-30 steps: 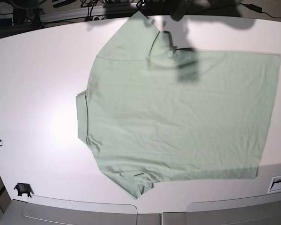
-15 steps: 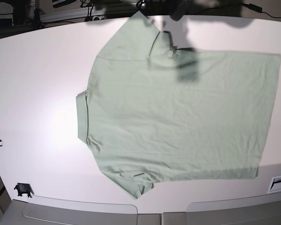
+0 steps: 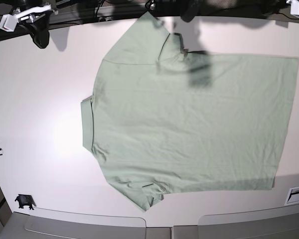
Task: Fold the T-shirt properly
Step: 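Lower the right gripper onto the shirt shoulder beside the collar and grasp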
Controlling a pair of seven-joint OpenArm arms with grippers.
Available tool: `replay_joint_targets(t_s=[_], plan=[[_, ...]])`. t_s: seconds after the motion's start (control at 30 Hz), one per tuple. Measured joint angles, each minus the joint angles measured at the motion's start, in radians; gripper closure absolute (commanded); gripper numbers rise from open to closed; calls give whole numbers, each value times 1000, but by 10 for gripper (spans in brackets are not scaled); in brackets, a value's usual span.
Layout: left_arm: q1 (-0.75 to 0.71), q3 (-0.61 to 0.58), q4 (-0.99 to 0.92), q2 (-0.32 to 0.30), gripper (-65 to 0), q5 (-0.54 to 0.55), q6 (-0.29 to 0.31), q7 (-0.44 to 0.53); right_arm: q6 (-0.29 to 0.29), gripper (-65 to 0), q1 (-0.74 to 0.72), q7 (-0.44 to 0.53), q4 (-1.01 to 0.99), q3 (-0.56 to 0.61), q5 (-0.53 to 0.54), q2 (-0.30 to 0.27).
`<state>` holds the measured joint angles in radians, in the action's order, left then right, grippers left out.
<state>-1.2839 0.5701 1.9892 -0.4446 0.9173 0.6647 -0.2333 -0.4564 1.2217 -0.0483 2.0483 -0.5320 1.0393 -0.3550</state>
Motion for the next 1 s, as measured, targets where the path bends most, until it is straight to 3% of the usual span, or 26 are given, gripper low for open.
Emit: replay_joint_targets(t_s=[0.03,0.1,0.2,0.33,0.4,0.47,0.5,0.57,0.67,0.87,1.0], plan=[[7,6,0,17,0,24,28,-2,-21,0,-23,-40,2,3,58,32],[21,5,0,45,0,57,26,-8,-22,0,-59,-142,0,27,123,82],[46,7,0,90,0,143,21,-35,-19,0,-103,-180,-5,81,166,149],[109,5,0,134,0,222,20,-248,-18,0,-125,-182,-10,171,161,195],[139,6,0,150,0,243,21,-343,-10,0,-138,-182,-10,207,90,209],[160,6,0,165,0,243,21,-399,42,0,-152,-181,-10,234,5,224],[166,5,0,171,0,242,21,-401,84,-18,-155,-180,-10,244,-15,230],[171,5,0,173,0,243,21,-399,147,-144,-155,-179,-11,264,-20,238],[170,5,0,173,0,242,21,-398,173,-256,-158,-181,-12,275,-20,239],[171,5,0,173,0,242,21,-396,201,-257,-186,-182,-12,274,-22,275],[171,5,0,170,0,242,20,-396,241,-257,-278,-227,-12,265,-124,277]])
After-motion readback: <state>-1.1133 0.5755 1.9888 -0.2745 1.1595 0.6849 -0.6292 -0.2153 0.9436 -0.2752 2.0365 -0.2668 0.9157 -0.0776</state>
